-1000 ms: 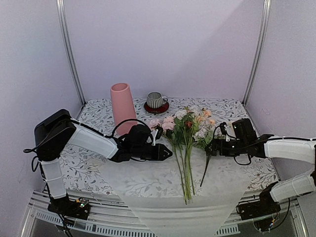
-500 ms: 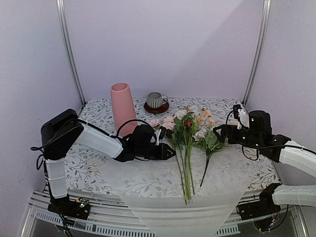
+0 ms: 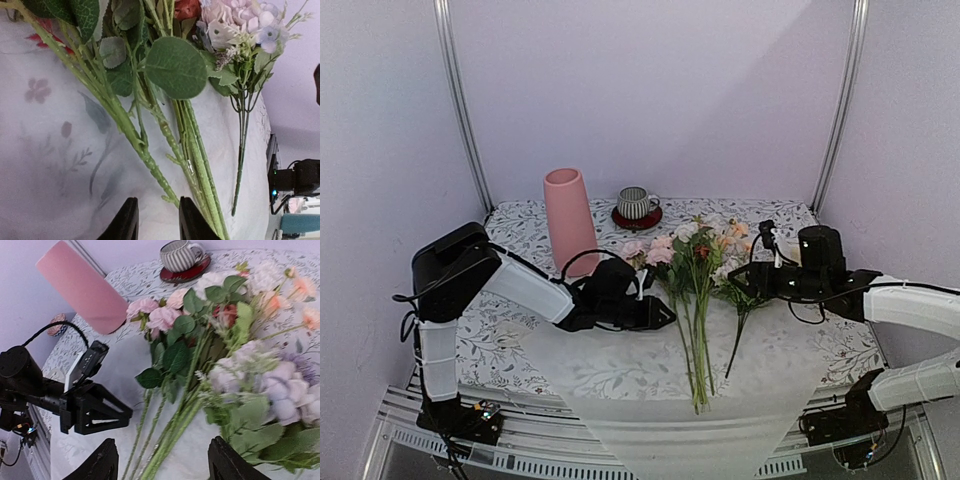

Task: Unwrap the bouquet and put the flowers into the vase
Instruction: Pick up the fake flower from the flattened wrapping paper.

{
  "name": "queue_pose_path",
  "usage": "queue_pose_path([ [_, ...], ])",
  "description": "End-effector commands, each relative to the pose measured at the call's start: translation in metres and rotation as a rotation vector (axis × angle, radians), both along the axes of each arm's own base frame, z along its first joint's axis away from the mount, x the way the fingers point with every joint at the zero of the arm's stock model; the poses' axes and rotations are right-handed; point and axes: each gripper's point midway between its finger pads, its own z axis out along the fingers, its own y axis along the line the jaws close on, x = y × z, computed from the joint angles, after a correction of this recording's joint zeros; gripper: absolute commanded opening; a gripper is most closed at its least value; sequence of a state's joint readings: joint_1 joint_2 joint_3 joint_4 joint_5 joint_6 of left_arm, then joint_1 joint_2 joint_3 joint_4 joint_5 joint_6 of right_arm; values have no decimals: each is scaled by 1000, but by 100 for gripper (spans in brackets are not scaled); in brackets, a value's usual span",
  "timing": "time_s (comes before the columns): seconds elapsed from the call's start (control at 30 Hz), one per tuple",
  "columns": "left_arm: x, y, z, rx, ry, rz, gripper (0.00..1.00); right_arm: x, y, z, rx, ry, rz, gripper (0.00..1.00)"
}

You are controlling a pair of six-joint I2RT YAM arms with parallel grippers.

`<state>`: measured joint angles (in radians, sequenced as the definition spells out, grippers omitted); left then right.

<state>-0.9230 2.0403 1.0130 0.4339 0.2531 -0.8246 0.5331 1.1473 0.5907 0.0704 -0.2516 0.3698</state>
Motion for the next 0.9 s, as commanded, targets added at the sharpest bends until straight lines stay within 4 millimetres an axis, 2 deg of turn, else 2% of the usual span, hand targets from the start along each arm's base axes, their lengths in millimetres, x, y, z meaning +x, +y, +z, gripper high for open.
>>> queue_pose_path([
  [0.0, 0, -1, 23, -41, -49, 15, 30, -19, 46, 5, 9, 80, 87, 59],
  [0.03, 0, 2, 23, -39, -57, 23, 30, -22, 52, -1, -4, 111, 92, 57],
  [0.1, 2, 8, 41, -61, -96, 44, 30, -31, 63, -13, -37, 166, 107, 56],
  [0.37, 4, 43, 63, -26, -191, 127, 30, -53, 91, -55, -107, 280, 134, 56],
  [0.6, 6, 67, 64, 33, -216, 166, 30, -62, 105, -84, -171, 358, 142, 54],
  [0.87, 2, 88, 58, 40, -223, 185, 29, -55, 99, -100, -275, 393, 60, 54],
])
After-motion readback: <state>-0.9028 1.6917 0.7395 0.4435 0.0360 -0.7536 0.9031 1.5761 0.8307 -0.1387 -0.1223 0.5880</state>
